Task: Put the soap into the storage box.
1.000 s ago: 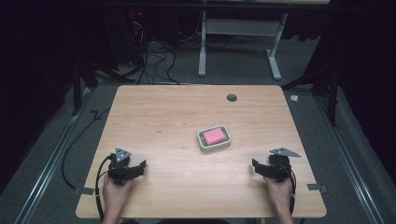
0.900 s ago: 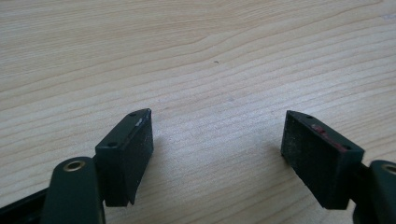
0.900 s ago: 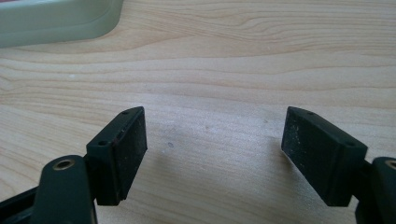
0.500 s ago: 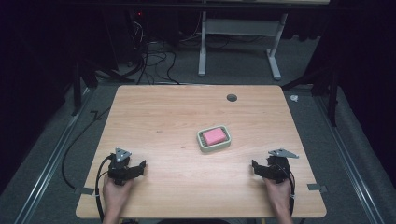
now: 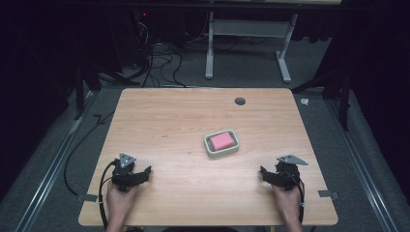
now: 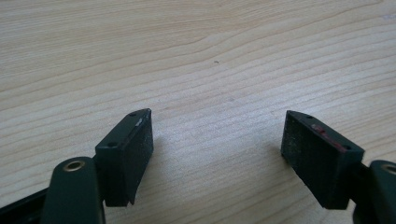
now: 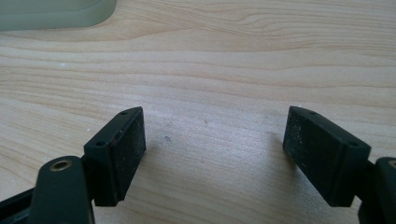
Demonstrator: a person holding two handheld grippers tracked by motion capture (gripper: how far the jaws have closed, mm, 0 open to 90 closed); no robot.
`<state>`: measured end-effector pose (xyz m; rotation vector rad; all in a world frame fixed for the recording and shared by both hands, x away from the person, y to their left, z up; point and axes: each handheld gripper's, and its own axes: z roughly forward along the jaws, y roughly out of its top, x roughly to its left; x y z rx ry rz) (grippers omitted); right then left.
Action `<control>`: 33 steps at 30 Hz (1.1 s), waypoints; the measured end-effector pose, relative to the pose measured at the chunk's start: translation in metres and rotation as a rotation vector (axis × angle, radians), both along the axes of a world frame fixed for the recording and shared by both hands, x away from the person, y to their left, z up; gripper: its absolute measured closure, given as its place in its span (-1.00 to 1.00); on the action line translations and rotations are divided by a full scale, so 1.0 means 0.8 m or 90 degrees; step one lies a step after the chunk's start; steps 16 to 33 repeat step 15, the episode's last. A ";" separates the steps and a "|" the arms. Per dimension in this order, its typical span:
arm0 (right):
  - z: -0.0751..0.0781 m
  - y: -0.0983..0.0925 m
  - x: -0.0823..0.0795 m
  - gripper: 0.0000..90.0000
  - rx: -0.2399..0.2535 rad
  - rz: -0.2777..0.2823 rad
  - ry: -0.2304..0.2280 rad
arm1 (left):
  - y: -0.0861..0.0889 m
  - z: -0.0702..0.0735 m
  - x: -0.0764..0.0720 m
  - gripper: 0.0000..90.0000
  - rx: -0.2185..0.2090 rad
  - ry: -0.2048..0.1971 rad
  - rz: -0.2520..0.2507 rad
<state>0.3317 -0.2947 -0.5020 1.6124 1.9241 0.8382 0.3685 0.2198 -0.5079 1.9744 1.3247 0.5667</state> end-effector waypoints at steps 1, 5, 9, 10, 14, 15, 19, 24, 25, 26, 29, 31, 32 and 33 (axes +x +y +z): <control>0.000 0.001 0.000 -0.52 -0.002 -0.001 -0.001 | 0.000 0.000 0.000 -0.43 0.000 0.000 0.000; 0.000 0.004 0.000 -0.53 -0.018 0.001 0.003 | 0.000 0.000 0.000 -0.43 0.000 0.000 0.000; -0.001 0.004 0.000 -0.54 -0.021 0.003 0.002 | 0.000 0.000 0.000 -0.43 0.000 0.000 0.000; -0.001 0.004 0.000 -0.54 -0.022 0.003 0.002 | 0.000 0.000 0.000 -0.43 0.000 0.000 0.000; -0.001 0.005 0.001 -0.55 -0.020 0.004 0.003 | 0.000 0.000 0.000 -0.43 0.000 0.000 0.000; -0.001 0.005 0.001 -0.57 -0.020 0.006 0.003 | 0.000 0.000 0.000 -0.43 0.000 0.000 0.000; -0.001 0.005 0.001 -0.57 -0.020 0.006 0.003 | 0.000 0.000 0.000 -0.43 0.000 0.000 0.000; -0.001 0.005 0.001 -0.57 -0.020 0.006 0.003 | 0.000 0.000 0.000 -0.43 0.000 0.000 0.000; -0.001 0.005 0.001 -0.57 -0.020 0.006 0.003 | 0.000 0.000 0.000 -0.43 0.000 0.000 0.000; -0.001 0.005 0.001 -0.57 -0.020 0.006 0.003 | 0.000 0.000 0.000 -0.43 0.000 0.000 0.000; -0.001 0.005 0.001 -0.57 -0.020 0.006 0.003 | 0.000 0.000 0.000 -0.43 0.000 0.000 0.000; -0.001 0.005 0.001 -0.57 -0.020 0.006 0.003 | 0.000 0.000 0.000 -0.43 0.000 0.000 0.000; -0.001 0.005 0.001 -0.57 -0.020 0.006 0.003 | 0.000 0.000 0.000 -0.43 0.000 0.000 0.000; -0.001 0.005 0.001 -0.57 -0.020 0.006 0.003 | 0.000 0.000 0.000 -0.43 0.000 0.000 0.000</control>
